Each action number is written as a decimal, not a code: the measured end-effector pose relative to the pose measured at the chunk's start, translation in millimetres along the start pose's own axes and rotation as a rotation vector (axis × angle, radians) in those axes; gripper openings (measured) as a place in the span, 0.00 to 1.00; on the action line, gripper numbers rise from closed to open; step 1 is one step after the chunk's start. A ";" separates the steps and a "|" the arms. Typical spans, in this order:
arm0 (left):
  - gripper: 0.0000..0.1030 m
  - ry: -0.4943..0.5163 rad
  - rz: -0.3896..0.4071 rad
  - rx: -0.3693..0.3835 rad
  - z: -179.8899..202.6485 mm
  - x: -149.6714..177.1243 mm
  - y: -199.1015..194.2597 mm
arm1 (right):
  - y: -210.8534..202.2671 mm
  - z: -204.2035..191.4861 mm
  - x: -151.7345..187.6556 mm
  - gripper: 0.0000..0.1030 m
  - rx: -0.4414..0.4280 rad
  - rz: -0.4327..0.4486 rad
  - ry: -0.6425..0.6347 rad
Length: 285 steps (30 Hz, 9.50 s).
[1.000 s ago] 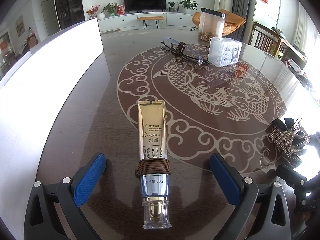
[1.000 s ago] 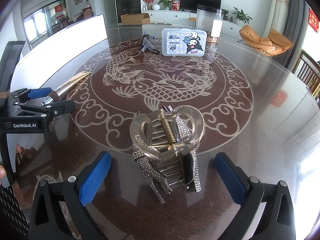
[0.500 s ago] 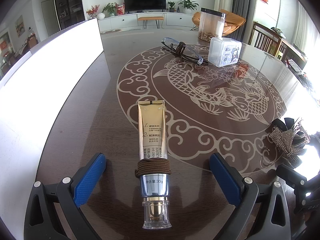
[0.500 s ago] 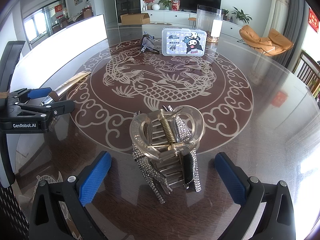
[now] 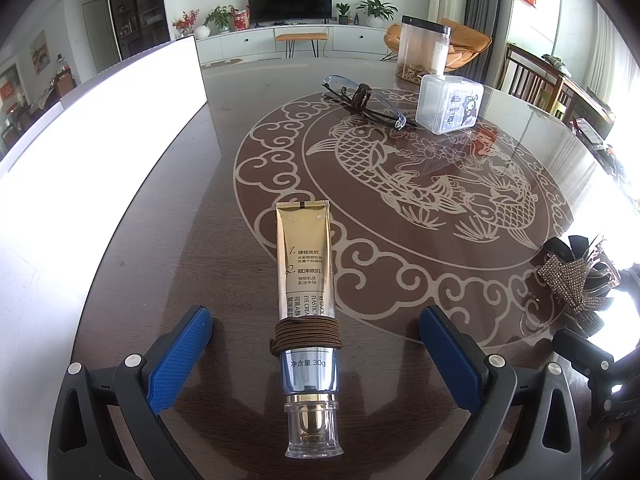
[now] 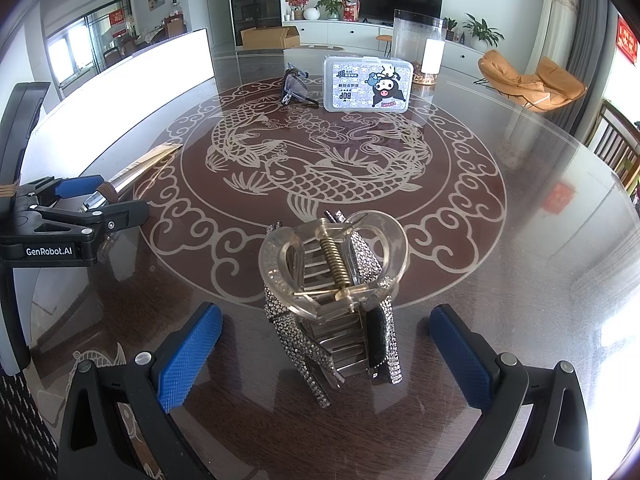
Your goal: Organize objects
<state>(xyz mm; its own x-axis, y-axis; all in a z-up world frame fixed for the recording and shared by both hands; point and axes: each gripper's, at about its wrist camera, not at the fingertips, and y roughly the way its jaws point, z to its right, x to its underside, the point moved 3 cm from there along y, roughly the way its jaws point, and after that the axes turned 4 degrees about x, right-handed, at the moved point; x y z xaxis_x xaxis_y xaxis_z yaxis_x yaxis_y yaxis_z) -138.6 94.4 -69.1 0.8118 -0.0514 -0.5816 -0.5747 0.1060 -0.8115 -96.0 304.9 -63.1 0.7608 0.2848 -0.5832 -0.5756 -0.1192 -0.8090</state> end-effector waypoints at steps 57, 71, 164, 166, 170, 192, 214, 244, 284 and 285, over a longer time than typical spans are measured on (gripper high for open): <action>1.00 -0.001 0.000 -0.001 0.2 0.4 -0.1 | -0.2 0.5 0.5 1.00 -0.001 0.000 0.000; 1.00 -0.001 0.001 -0.001 -0.5 0.1 -0.5 | -0.5 0.5 0.6 1.00 -0.001 0.000 0.000; 1.00 -0.002 0.000 -0.002 -0.3 -0.1 -0.2 | -0.6 0.0 0.5 1.00 -0.001 0.000 0.000; 1.00 -0.002 0.000 -0.002 -0.4 -0.1 -0.3 | -0.5 0.1 0.5 1.00 -0.001 0.000 0.000; 1.00 -0.002 0.000 -0.002 -0.4 -0.1 -0.3 | -0.7 0.0 0.6 1.00 -0.001 0.000 0.000; 1.00 0.046 -0.024 0.035 0.7 15.3 -12.2 | -0.4 0.3 0.6 1.00 -0.002 0.000 0.000; 1.00 -0.158 -0.017 0.186 -43.5 47.9 -53.7 | -0.6 -0.1 0.7 1.00 -0.002 0.000 0.000; 1.00 0.012 -0.172 0.012 -15.1 12.4 -14.4 | -0.6 0.3 0.6 1.00 -0.002 0.000 0.000; 0.27 -0.455 0.295 -0.100 -265.5 12.5 -199.9 | -82.7 -308.3 -213.1 0.54 -0.473 0.153 -0.267; 0.27 -0.475 0.254 -0.109 -275.6 17.0 -190.1 | -75.0 -324.1 -216.8 0.54 -0.466 0.144 -0.286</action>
<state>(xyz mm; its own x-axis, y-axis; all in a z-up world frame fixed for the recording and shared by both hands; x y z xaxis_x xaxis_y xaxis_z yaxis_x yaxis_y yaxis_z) -44.1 -200.4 59.7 0.5886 0.4194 -0.6911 -0.7457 -0.0486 -0.6645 -120.5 -56.2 100.2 0.5358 0.4730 -0.6994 -0.4251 -0.5646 -0.7075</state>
